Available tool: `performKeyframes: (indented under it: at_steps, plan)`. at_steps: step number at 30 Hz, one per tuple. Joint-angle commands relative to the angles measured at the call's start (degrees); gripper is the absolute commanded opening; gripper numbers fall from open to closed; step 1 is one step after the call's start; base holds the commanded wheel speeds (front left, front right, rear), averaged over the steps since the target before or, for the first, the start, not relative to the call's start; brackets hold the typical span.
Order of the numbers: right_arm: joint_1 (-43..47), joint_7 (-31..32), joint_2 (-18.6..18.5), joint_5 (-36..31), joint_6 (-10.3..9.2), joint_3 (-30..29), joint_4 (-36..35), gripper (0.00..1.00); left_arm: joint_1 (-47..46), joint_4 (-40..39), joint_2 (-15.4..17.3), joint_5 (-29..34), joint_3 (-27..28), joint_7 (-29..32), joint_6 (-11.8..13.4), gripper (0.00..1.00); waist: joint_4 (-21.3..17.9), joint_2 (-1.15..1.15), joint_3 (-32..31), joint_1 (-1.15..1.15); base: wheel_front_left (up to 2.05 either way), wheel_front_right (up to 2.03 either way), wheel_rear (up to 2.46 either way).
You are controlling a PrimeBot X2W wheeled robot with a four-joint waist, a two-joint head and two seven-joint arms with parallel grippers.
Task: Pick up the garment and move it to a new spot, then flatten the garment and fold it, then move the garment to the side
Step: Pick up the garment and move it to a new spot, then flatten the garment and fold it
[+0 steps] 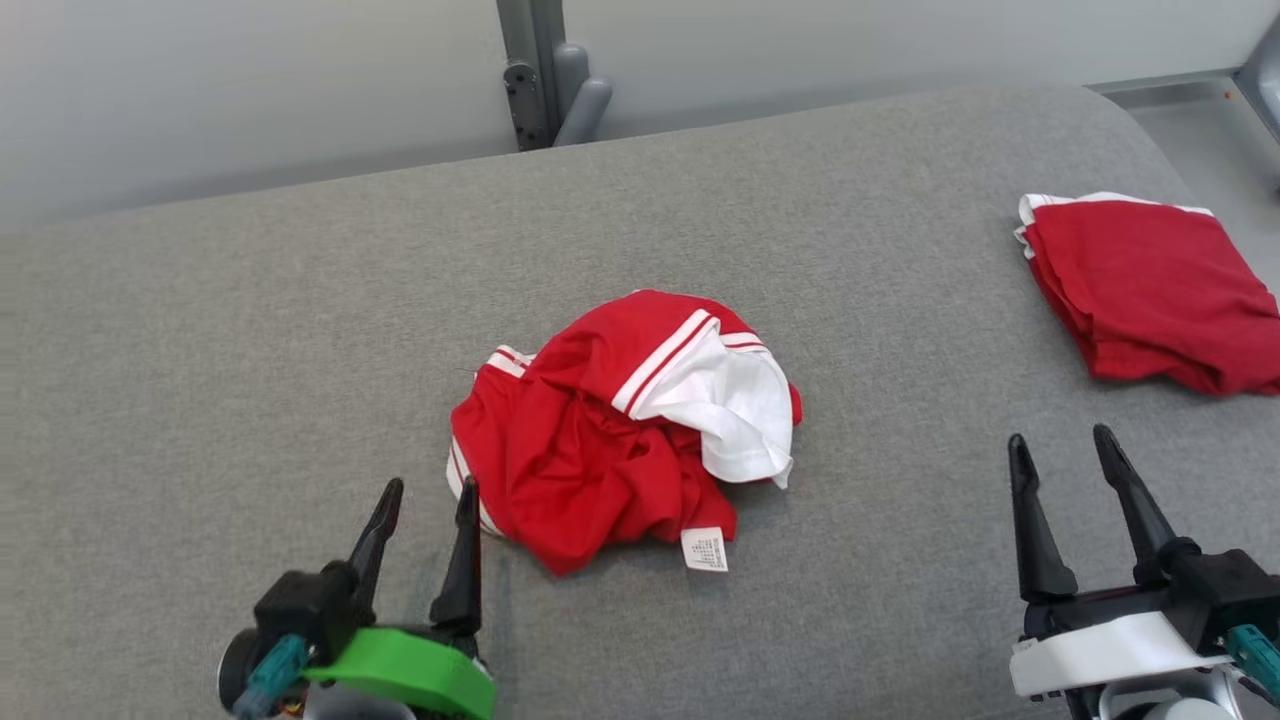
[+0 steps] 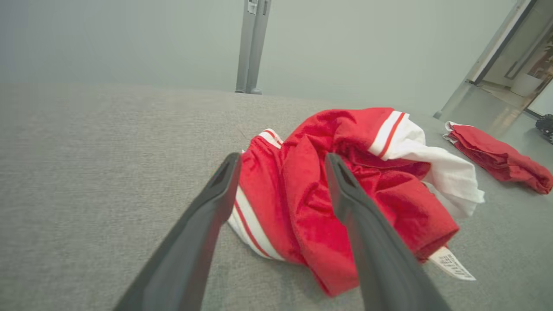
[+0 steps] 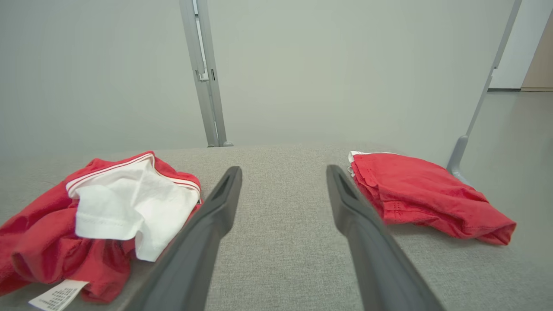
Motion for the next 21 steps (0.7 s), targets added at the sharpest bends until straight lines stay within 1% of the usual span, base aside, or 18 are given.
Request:
performKeyframes:
  at_steps: [1,5,7,8,12,17,21]
  plan:
    - [1.49,-0.15,-0.12,-0.77,-0.06,-1.69,-0.45,1.00,3.80,-2.47,-0.36,1.65,2.39,-0.32,0.31,1.00,3.34,0.18,-2.65,0.00,0.00,0.00,0.00]
    - [2.96,-0.15,-0.11,-1.59,-0.06,-4.03,-0.37,1.00,10.78,-4.79,-1.14,6.62,6.40,-0.30,-1.10,1.00,5.73,0.18,-4.34,0.00,0.00,0.00,0.00]
    - [4.07,-0.15,-0.12,-2.02,-0.06,-4.77,0.20,1.00,13.50,-5.09,-2.54,8.62,8.50,-0.30,-2.08,1.00,6.71,0.18,-5.32,0.00,0.00,0.00,0.00]
    - [4.07,-0.15,-0.12,-2.02,-0.06,-4.77,0.20,1.00,13.50,-5.09,-2.54,8.62,8.50,-0.30,-2.08,1.00,6.71,0.18,-5.32,0.00,0.00,0.00,0.00]
    - [5.56,-0.15,-0.13,-2.02,-0.06,-6.59,1.23,1.00,18.07,-4.88,-4.91,11.82,13.08,-0.31,-4.46,1.00,8.22,0.18,-6.76,0.00,0.00,0.00,0.00]
    - [6.65,-0.15,-0.12,-1.57,-0.06,-7.27,2.75,1.00,20.75,-4.47,-7.39,14.41,17.90,-0.32,-7.47,1.00,9.11,0.18,-7.58,0.00,0.00,0.00,0.00]
    - [6.87,-0.15,-0.13,-1.37,-0.06,-7.08,3.46,1.00,20.68,-4.11,-8.16,15.83,19.76,-0.32,-9.29,1.00,9.29,0.18,-7.63,0.00,0.00,0.00,0.00]
